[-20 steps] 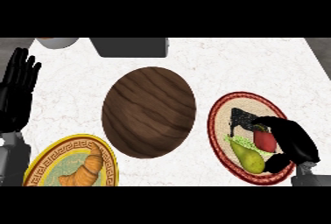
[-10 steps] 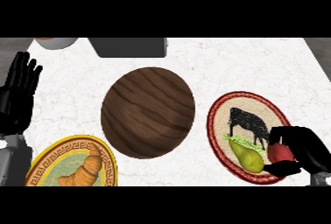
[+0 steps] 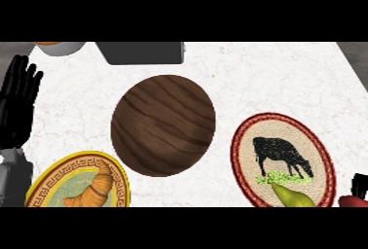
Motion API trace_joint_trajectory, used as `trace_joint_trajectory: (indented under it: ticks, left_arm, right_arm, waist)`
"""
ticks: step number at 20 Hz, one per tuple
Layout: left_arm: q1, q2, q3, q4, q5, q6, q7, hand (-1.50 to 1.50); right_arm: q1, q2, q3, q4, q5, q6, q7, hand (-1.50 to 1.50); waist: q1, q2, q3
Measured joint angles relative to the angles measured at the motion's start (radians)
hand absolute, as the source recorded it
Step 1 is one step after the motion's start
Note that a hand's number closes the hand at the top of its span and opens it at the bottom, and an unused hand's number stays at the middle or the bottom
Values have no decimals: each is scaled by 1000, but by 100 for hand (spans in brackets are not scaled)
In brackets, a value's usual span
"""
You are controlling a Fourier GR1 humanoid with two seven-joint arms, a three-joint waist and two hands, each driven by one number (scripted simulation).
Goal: Pick the bell pepper from the placemat and place it in the bowl
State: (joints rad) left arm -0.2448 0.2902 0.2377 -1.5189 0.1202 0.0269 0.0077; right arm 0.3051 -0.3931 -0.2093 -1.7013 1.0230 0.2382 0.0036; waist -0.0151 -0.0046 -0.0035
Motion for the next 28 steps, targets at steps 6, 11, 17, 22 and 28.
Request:
trace_joint_trajectory:
  ticks: [6,11,17,22,28]
  left_arm:
    - [7,4,9,16,3,-13,-19,0]
    - [17,-5,3,10,-4,-10,-24,0]
    - [-5,11,12,24,1,-17,-11,0]
    - [-7,16,16,17,13,-29,-5,0]
    - [-13,12,8,19,10,-29,4,0]
  right_arm:
    - [92,6,-97,-258,-41,33,54,150]
    - [97,22,-156,-506,-185,153,84,150]
    - [-13,39,-180,-631,-275,253,142,150]
    - [-187,127,-100,-639,-300,324,246,150]
    - [-422,254,44,-639,-320,431,476,150]
  waist:
    - [-1,1,2]
    - [-1,0,2]
    - [2,1,1]
    - [13,-1,0]
    - [20,-1,-1]
